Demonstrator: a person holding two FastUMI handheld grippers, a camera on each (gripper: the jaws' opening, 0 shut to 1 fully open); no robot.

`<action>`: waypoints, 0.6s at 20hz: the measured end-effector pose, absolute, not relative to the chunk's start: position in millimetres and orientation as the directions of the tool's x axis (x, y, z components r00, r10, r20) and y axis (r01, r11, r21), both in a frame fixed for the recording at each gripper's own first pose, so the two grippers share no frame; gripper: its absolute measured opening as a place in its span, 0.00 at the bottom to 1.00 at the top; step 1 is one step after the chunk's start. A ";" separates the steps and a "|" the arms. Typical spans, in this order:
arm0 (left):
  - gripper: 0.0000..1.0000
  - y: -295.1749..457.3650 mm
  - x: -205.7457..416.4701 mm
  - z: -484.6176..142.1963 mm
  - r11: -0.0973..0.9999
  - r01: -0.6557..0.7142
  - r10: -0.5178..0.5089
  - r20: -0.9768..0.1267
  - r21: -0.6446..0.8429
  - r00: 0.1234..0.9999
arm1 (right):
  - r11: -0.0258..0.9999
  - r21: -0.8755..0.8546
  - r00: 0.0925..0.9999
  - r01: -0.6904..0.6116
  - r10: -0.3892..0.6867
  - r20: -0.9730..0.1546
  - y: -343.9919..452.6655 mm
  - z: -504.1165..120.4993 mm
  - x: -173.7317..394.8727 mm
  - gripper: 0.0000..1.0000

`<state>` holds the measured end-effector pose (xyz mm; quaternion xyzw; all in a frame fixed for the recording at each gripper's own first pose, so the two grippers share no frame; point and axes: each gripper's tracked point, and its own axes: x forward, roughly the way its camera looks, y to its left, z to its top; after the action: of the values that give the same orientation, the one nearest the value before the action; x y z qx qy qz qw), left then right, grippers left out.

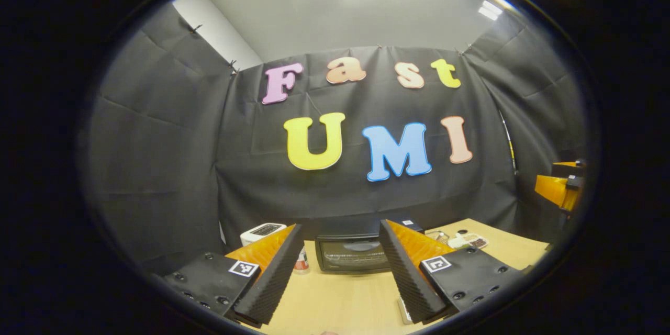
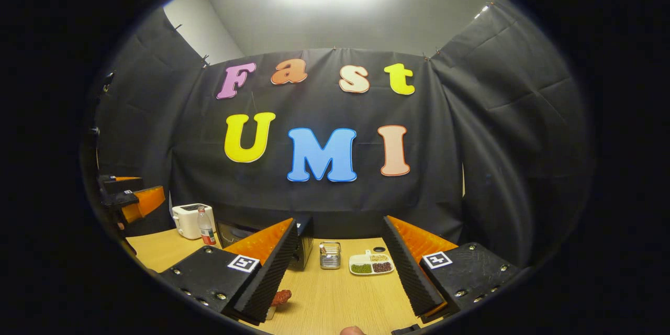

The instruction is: Open the electric oven with the left hand, put the food in, and close the electric oven.

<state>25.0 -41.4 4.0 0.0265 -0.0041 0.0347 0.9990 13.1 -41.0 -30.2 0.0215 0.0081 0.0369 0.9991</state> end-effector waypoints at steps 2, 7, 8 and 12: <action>1.00 -45.1 36.6 2.1 0.998 -0.062 0.062 0.006 0.033 0.998 | 0.996 0.053 0.997 -0.067 0.068 -0.023 -43.2 -34.8 13.5 0.98; 0.92 -46.3 82.9 0.3 0.999 -0.036 0.035 0.035 0.019 0.999 | 0.998 0.051 0.999 -0.037 0.039 -0.032 -46.1 -38.7 23.4 0.98; 0.90 -46.4 94.0 -2.1 1.000 -0.027 0.026 0.029 0.013 0.999 | 0.998 0.055 0.999 -0.022 0.024 -0.037 -47.1 -38.6 24.7 0.98; 1.00 -41.6 138.7 -9.5 1.000 0.007 -0.007 0.034 0.002 0.999 | 0.998 0.057 0.999 0.018 -0.016 -0.035 -40.0 -38.3 29.0 0.98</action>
<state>138.7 -41.6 -9.5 0.0011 -0.0172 -0.0036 0.9998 29.0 -40.0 -38.3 0.0289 0.0172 -0.0086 0.9994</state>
